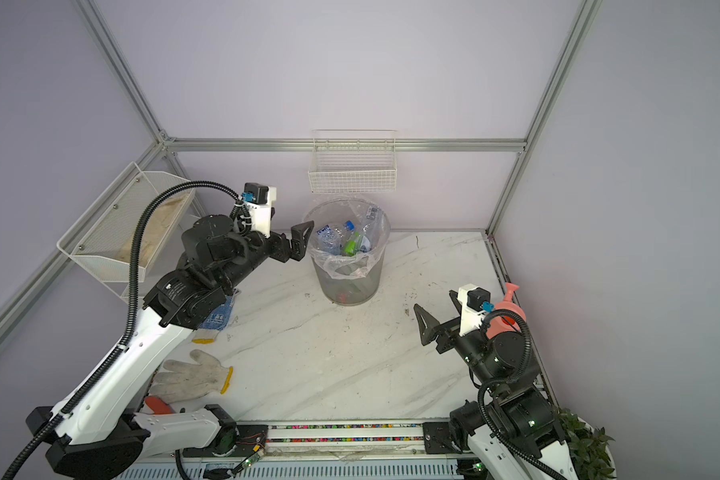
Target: Throw the plastic bottles in the bin
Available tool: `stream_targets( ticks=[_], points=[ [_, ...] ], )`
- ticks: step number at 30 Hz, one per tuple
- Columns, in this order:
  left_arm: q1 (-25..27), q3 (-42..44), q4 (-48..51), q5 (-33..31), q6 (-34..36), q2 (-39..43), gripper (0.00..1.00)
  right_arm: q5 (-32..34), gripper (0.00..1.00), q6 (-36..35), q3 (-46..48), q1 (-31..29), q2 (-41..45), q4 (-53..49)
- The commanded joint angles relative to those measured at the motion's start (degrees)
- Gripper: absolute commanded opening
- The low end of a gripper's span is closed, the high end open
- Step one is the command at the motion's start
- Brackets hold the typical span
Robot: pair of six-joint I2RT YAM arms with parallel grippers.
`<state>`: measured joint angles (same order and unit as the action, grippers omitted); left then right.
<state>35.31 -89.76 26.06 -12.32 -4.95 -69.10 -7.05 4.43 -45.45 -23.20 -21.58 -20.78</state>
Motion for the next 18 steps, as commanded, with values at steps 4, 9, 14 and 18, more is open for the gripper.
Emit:
stream_targets(
  ticks=[4, 9, 14, 18],
  points=[
    [-0.01, 10.69, -4.20, -7.20, 2.22, 7.40, 1.00, 6.71, 0.97, 1.15, -0.15, -0.26, 0.38, 0.31],
    [-0.03, 19.36, -5.14, -10.54, 3.41, 13.59, 1.00, 12.01, 0.97, 2.97, -1.16, -0.22, -2.36, -0.89],
    [-0.10, 28.53, -5.38, -14.54, 3.98, 19.88, 1.00, 12.72, 0.97, 3.48, -2.49, -0.22, -6.35, -1.50],
    [-0.14, 35.79, -5.30, -22.83, 3.39, 23.74, 1.00, 12.78, 0.97, 3.44, -2.99, -0.19, -9.14, -1.13]
  ],
)
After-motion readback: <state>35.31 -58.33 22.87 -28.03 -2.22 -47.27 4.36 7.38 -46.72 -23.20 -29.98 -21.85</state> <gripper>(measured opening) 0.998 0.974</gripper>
